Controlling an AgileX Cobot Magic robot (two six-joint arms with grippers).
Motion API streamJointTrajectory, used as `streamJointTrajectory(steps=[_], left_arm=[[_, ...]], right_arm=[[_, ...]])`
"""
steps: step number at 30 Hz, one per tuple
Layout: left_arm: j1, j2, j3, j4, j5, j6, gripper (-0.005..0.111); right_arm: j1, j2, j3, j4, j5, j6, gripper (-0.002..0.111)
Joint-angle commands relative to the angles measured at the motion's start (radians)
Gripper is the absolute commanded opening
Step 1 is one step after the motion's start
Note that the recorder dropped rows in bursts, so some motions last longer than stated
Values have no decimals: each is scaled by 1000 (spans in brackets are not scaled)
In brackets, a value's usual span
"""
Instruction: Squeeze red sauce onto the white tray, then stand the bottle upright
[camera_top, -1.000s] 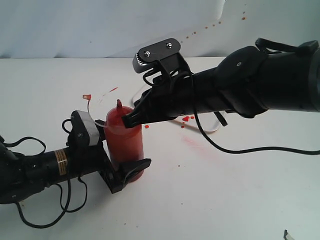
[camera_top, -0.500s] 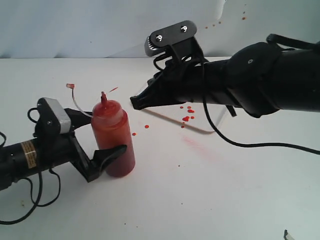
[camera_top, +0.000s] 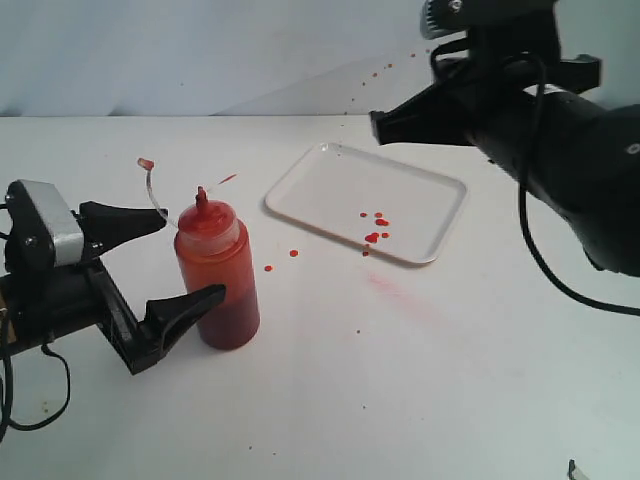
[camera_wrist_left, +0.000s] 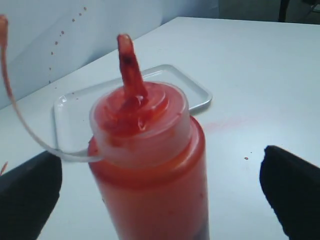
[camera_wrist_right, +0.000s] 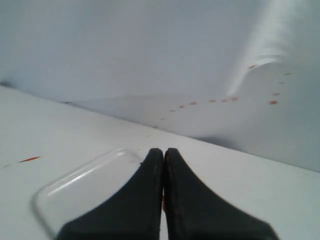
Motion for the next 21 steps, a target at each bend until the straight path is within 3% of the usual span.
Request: streamJointTrajectory(steps=[1, 12, 15, 17, 21], left_arm=[[4, -119, 31, -81, 64, -12, 105], [4, -491, 42, -389, 217, 48, 103], [4, -548, 42, -529, 207, 77, 93], [4, -563, 42, -635, 202, 132, 71], [4, -546, 42, -771, 107, 203, -1]], right_arm=[[-5, -12, 62, 101, -298, -66, 0], [-215, -12, 160, 7, -199, 210, 0], [-252, -12, 160, 0, -188, 253, 0], [-267, -12, 160, -49, -152, 281, 0], [-278, -12, 160, -268, -115, 306, 0]])
